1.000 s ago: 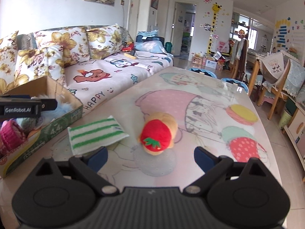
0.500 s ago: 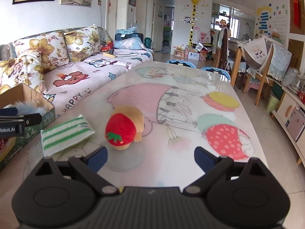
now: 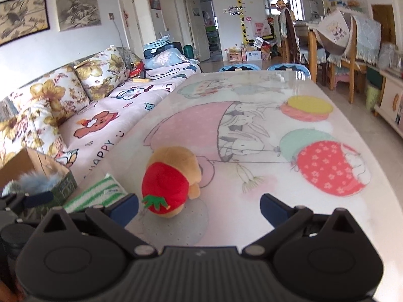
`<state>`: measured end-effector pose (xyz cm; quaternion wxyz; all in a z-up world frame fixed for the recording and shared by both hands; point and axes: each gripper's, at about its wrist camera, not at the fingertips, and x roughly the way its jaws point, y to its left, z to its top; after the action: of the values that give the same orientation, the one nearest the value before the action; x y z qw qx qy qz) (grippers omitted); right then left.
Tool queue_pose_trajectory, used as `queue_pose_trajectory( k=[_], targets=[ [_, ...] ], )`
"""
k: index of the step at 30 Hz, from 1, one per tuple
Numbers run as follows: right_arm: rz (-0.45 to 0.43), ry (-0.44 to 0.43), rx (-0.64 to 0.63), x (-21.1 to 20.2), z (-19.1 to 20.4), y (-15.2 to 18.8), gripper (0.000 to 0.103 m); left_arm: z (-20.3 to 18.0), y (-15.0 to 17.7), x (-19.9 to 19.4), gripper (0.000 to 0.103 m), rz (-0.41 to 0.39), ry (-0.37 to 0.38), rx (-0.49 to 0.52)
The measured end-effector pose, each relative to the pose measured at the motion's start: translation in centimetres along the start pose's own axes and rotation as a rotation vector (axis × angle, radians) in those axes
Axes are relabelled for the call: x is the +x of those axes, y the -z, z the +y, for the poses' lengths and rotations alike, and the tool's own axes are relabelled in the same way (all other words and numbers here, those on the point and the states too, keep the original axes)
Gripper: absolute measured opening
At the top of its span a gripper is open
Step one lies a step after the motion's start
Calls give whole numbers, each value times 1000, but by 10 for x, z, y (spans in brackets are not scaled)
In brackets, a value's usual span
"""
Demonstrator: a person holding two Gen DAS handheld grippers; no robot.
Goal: Organize soft objects
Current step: 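Grasp the green-striped cloth with the left gripper while the right grasps the strawberry-hat teddy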
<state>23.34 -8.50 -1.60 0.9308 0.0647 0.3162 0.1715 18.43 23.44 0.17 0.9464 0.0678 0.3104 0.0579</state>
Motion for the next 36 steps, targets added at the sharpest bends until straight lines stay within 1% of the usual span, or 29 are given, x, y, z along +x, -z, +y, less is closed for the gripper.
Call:
queue_pose_trajectory(
  k=[3,7,11,15,17,20,22,24,26,32,34,36],
  targets=[
    [3,4,12,13,0,-2,102,0,0,7,103,20,-1,12],
    [8,-25,70,28,-3,-5,102,2,-1,14,103,45,0,33],
    [-2,-59,98,41,1,-9,102,3,-1,17,103,57,3,7],
    [-1,-73,86,54,9,-13,102,-2,0,13,103,77,18,-15],
    [9,-70,73,62,12,-13,102,-7,0,8,103,76,43,-5],
    [20,-65,55,72,17,-13,102,-5,-3,1,103,66,96,-35],
    [22,-64,41,76,19,-13,102,-3,-5,-1,103,57,93,-63],
    [22,-55,24,80,22,-14,102,-1,-5,1,103,63,82,-80],
    [27,-50,7,85,23,-15,102,-2,-4,6,103,75,66,-80],
    [44,-44,11,97,24,-17,102,-10,-3,10,103,83,62,-84],
    [51,-34,3,100,25,-18,102,-9,-4,17,103,113,59,-82],
    [47,-4,-17,102,28,-17,102,-10,-2,17,103,105,56,-89]
  ],
)
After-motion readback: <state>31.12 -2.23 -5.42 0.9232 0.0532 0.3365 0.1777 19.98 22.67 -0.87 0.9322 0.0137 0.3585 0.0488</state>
